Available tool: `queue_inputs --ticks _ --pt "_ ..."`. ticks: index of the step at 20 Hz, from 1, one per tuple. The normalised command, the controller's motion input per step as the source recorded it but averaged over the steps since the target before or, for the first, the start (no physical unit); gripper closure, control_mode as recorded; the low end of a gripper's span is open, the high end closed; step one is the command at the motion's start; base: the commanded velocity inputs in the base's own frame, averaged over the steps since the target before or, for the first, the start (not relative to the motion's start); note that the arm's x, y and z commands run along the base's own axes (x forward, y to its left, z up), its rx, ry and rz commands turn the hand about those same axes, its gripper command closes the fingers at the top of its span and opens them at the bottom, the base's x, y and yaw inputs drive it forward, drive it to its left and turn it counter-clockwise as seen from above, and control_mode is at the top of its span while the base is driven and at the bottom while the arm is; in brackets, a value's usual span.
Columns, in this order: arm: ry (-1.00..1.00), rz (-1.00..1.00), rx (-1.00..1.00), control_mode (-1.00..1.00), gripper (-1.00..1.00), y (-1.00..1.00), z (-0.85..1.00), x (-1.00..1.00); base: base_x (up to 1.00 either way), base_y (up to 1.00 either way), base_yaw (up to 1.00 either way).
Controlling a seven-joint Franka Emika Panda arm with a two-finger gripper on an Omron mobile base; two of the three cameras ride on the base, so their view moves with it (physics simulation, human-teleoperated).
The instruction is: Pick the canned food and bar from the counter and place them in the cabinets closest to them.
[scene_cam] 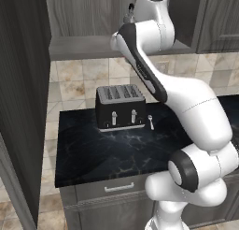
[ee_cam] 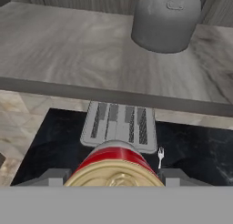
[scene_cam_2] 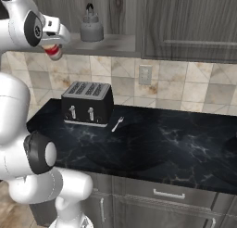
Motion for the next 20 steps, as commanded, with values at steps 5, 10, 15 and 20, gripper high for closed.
queue_inputs --ticks 5,10,15,20 --pt "-0.02 -0.03 0.0 -1.0 1.0 0.08 0.15 0.16 0.0 0.0 0.0" --pt "0.0 -0.06 0.0 -1.0 1.0 0.12 0.12 0.25 0.0 0.0 0.0" --pt "0.0 -0.05 0.0 -1.0 1.0 0.15 0.07 0.26 0.0 0.0 0.0" --pt "0.0 -0.05 0.0 -1.0 1.0 0.14 0.06 0.29 0.0 0.0 0.0"
